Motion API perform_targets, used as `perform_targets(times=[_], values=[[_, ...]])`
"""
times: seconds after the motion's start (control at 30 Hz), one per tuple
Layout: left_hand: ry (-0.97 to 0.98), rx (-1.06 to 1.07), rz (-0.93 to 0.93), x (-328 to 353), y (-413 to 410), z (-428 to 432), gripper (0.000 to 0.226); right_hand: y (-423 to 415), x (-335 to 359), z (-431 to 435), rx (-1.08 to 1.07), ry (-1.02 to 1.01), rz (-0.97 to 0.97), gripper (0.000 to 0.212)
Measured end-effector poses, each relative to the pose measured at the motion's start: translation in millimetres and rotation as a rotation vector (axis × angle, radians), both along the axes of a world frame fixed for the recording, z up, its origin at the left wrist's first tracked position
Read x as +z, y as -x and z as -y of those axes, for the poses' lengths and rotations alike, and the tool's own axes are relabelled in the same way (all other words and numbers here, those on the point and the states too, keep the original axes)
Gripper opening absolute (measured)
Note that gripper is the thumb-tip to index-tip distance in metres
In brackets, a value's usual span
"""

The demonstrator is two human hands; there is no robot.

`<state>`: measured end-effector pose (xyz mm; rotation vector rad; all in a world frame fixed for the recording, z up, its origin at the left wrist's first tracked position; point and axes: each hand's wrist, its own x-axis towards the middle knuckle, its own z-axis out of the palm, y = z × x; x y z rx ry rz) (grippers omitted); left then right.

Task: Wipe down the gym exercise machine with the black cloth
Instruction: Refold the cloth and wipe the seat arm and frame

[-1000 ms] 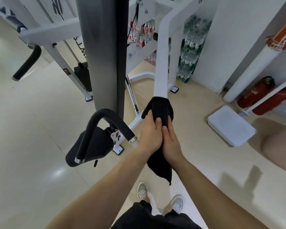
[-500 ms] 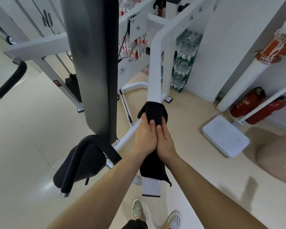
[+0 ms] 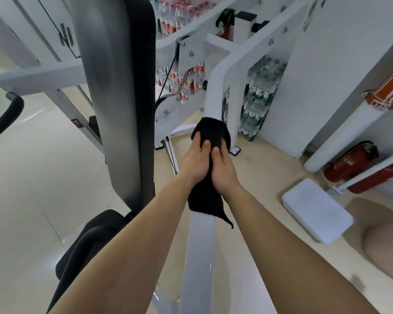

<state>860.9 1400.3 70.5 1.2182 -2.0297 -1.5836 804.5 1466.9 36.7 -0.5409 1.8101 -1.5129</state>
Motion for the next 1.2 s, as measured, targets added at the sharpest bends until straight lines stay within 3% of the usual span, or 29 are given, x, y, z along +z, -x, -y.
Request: perform_targets(times=[0.27,0.53,0.97,1.2], values=[[-0.039,0.006,-0.025,-28.3,-56.2,-48.6,0.065,-47.8,6.3,-54.5,0.114,-0.078,-0.114,0.056],[-0.090,0.042,-0.074,-6.3,-83.9,-82.6,0.045,-74.8,3.5,-84.1,0.123,-0.067,-0.067,0.056],[0.007,0.045,-0.048,-3.8,11.2,9.7,0.038,19.7,5.3,8.7,0.114,-0.013,-0.023,0.057],[0.038,0.052,0.027,-5.5,85.3,86.6,0.053,91.2,5.8,82.3,0.108,0.004,-0.017,0.058]])
